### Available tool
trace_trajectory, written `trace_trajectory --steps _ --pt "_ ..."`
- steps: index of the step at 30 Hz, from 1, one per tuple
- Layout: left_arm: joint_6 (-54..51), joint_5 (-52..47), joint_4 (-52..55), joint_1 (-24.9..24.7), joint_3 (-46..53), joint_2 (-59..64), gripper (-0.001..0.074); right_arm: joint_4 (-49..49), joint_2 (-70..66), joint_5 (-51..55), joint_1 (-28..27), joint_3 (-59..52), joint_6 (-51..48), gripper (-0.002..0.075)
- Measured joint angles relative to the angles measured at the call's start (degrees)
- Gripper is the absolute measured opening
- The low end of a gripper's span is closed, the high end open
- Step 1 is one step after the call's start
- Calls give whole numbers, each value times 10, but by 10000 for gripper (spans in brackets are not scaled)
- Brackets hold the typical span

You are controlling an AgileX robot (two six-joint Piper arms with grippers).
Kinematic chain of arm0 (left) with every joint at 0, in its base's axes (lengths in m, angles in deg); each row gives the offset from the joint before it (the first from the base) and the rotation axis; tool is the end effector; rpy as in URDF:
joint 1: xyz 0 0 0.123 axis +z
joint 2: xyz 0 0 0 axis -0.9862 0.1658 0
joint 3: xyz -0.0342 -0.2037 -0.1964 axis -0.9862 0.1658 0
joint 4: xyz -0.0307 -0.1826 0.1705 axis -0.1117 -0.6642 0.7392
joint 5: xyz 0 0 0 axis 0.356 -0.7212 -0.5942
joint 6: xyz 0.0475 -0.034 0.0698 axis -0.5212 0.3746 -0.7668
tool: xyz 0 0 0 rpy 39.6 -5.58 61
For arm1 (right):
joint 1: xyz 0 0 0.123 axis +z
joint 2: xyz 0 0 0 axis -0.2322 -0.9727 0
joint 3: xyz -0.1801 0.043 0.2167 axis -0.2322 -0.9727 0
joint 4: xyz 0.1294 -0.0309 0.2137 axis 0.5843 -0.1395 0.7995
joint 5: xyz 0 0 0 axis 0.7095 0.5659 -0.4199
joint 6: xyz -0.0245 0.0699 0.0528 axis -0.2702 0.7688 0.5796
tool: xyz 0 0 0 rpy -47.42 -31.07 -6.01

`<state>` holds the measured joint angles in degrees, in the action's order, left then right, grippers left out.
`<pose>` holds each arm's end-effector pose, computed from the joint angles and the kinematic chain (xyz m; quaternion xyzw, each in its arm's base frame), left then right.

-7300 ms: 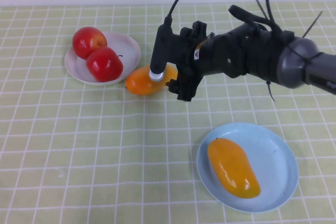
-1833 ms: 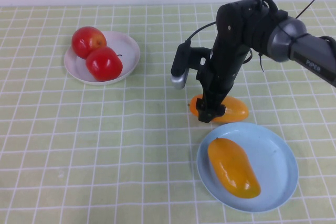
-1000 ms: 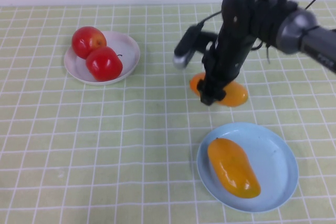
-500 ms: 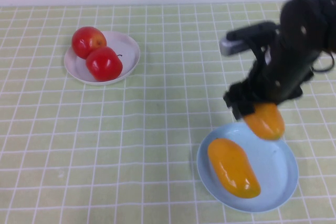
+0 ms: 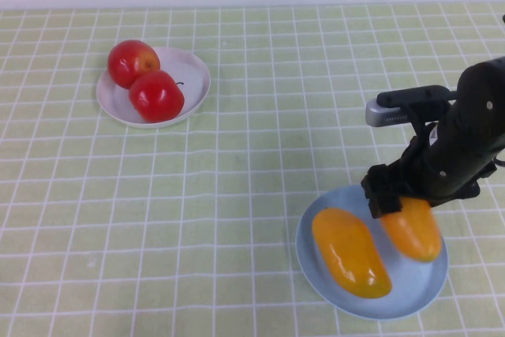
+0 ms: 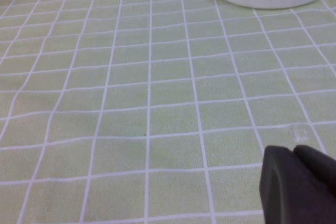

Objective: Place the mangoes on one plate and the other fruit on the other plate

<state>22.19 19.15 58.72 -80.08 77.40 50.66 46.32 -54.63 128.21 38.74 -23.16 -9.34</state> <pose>0.0524 -0.0015 0.1718 0.0438 0.8042 0.0234 0.5922 0.2982 0.1437 0.2270 -0.1198 0.9833 0.0556 0.1251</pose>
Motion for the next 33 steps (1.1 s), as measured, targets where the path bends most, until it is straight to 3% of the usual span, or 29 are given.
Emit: trace_trajectory --steps 4,13,16,19,20,23,27,33 --pt "0 0 0 0 0 0 -1 6 0 -6 0 0 0 670" --pt "0 0 0 0 0 0 -1 14 33 14 0 -1 0 664" --pt "0 0 0 0 0 0 -1 14 83 26 3 -7 0 559" --pt "0 0 0 0 0 0 -1 14 140 41 9 -22 -7 340" --pt "0 0 0 0 0 0 -1 14 159 48 9 -29 -11 231" --pt "0 0 0 0 0 0 -1 15 217 60 9 -53 -18 64" --pt "0 0 0 0 0 0 -1 16 294 65 9 -96 -24 10" --pt "0 0 0 0 0 0 -1 40 406 78 9 -161 -26 -4"
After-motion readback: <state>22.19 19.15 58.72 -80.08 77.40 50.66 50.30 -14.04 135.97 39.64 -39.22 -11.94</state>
